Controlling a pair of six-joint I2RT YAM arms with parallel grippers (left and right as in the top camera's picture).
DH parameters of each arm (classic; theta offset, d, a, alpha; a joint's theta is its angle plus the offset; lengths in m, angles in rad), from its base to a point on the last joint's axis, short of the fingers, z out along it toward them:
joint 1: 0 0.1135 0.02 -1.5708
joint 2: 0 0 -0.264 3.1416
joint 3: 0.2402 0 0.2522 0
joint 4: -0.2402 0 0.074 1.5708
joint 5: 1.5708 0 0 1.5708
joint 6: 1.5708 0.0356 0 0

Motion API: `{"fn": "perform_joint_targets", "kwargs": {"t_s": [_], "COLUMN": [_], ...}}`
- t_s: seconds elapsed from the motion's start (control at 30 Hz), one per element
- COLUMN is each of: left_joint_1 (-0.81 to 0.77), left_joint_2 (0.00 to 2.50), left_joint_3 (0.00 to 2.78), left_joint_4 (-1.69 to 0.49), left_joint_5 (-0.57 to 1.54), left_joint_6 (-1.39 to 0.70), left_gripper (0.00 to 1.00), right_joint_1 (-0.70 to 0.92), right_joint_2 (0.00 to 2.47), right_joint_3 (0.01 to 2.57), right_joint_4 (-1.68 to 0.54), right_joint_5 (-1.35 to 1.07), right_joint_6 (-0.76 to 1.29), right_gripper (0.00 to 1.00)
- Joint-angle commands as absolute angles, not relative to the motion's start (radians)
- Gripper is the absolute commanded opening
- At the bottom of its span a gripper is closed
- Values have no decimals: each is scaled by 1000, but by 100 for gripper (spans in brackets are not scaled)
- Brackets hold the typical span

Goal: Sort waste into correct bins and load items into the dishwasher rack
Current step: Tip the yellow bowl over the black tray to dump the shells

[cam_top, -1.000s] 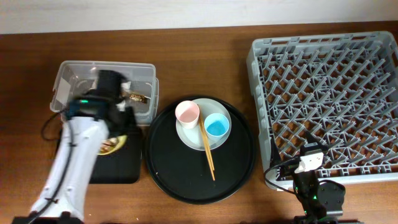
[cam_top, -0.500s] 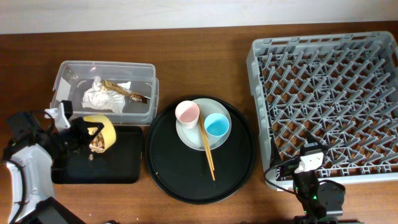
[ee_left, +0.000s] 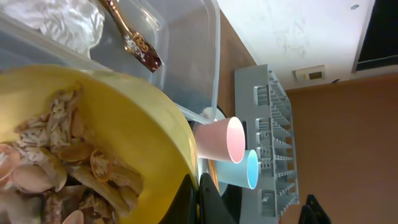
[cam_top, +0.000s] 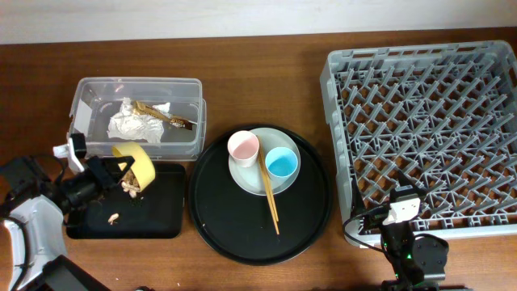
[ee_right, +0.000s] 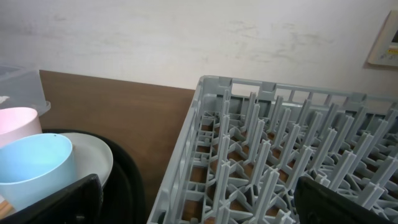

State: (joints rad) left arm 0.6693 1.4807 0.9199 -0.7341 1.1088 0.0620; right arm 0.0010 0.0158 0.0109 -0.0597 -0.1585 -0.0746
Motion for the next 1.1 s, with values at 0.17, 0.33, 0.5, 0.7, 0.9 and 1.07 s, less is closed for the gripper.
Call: {"fn": "perform_joint_targets", "kwargs": {"t_s": [0.17,0.33,0.5,0.7,0.9,1.07], "left_joint_1": [864,925,942,942,942,942], "left_joint_2": [1464,1464,1464,1464,1464,1464], "left_joint_3": [902,777,722,722,722,722], "left_joint_4": [-917,-798,-714,-713,-674,-665], "left_joint_5": [1242,1392,1574,1574,1574,1574], "left_joint_6": [227,253,252,148,18,7], "left_gripper": [0,0,0,0,0,0], "right_joint_1": [8,8,8,8,8,8], "right_joint_2": [9,9,9,9,12,12], "right_joint_3": [6,6,6,6,6,6], "right_joint_4": [-64,-64,-64,-64,-64,-64], "right_joint_5": [-157,-157,-157,-157,-157,-157], "right_joint_6": [-63,-63,-63,-63,-63,-63], "right_gripper": [99,99,99,99,99,99]}}
